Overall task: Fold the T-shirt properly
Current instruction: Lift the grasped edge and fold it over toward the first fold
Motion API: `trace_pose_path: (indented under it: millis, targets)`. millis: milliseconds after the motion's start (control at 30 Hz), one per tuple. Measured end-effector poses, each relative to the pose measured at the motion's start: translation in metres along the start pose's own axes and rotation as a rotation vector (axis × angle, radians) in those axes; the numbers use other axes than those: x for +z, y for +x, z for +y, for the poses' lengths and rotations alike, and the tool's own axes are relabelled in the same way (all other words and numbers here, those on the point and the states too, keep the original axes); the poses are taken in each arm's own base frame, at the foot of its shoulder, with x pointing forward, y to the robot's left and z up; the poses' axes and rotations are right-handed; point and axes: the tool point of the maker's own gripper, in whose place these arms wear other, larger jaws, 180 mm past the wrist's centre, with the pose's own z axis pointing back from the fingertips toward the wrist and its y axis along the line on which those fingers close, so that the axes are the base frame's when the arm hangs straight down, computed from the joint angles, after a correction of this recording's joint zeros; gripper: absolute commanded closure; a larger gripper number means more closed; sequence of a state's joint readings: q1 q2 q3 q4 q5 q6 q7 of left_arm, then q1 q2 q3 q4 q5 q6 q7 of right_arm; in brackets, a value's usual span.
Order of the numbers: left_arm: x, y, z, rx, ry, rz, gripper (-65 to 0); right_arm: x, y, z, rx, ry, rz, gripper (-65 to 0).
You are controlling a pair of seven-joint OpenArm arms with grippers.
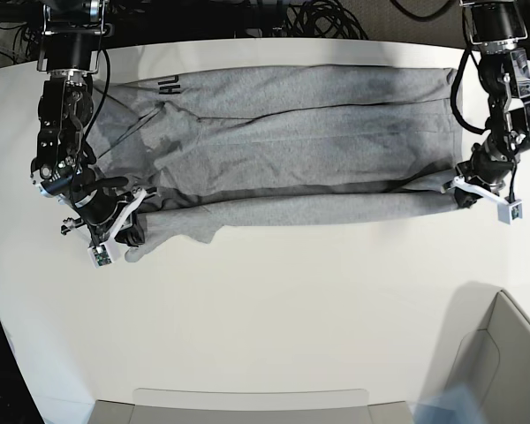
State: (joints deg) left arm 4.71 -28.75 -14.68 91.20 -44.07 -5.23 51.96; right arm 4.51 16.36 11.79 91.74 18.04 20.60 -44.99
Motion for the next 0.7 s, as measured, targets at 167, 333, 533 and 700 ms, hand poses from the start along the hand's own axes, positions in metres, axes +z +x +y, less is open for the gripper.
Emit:
trace_pose_path:
  millis: [167, 333, 533, 700]
  targets:
    - [0.015, -0.003, -0.001, -0.014, 0.002, 0.021, 0.0, 0.015, -0.011, -0.01, -0.031, -0.039, -0.001, 0.0]
    - [0.022, -0.008, -0.008, -0.043, -0.009, 0.058, 0.0, 0.027, -0.017, -0.002, -0.017, -0.039, -0.006, 0.0]
    - [0.028, -0.033, -0.005, -0.05, 0.0, 0.134, 0.0, 0.044, -0.033, 0.005, -0.013, -0.043, 0.012, 0.0]
    - [0.034, -0.047, 0.0, -0.061, 0.012, 0.161, 0.0, 0.055, -0.044, 0.002, -0.024, -0.067, 0.026, 0.0]
